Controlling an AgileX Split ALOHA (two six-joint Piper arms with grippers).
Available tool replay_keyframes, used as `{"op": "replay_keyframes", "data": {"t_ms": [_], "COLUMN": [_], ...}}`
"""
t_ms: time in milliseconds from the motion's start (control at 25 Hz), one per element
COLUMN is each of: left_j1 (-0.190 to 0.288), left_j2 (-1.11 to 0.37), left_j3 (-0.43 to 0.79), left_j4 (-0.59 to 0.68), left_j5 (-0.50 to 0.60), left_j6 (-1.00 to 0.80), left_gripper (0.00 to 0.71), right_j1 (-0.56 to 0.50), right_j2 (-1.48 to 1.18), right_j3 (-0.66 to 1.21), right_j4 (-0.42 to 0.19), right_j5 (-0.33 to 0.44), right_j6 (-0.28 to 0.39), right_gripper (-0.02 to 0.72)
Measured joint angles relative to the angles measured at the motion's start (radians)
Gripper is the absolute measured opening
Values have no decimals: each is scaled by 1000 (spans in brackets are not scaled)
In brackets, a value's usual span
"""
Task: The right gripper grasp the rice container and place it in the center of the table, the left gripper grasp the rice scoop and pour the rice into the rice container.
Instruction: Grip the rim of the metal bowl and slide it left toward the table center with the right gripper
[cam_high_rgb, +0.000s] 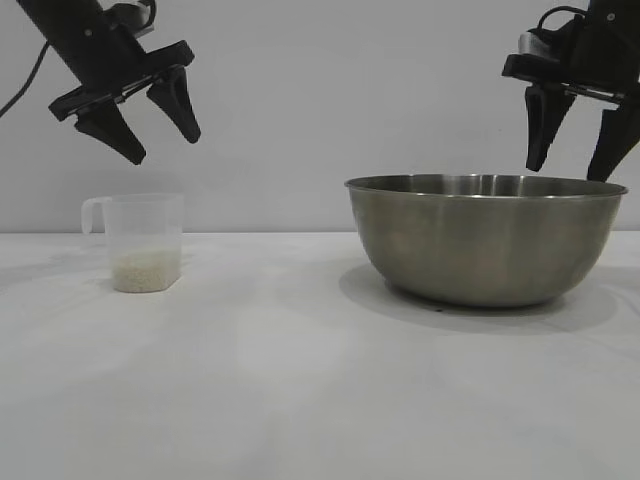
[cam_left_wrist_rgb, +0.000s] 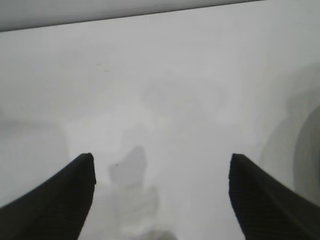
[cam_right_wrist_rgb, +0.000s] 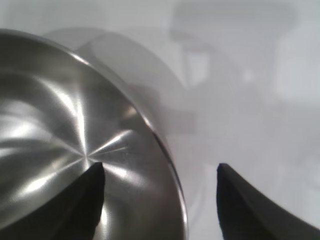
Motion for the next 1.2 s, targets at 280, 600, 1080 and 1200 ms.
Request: {"op": "replay_keyframes", "data": {"t_ms": [280,600,1080,1200], "left_j1": [0,0,-2,-2], "left_j2": [0,0,0,0], "left_j3": [0,0,0,0], "left_j4": [0,0,0,0], "left_j5": [0,0,0,0], "left_j6": [0,0,0,0], "left_gripper": [550,550,550,550], "right_j1": [0,9,45,45], "right_j2": [40,86,88,88], "right_j3": [23,30,30,30], "right_j4": [-2,6,-38,-40], "right_j5": [0,-2,-2,-2], "right_j6": [11,12,19,19], "right_gripper": [442,442,287,276]}}
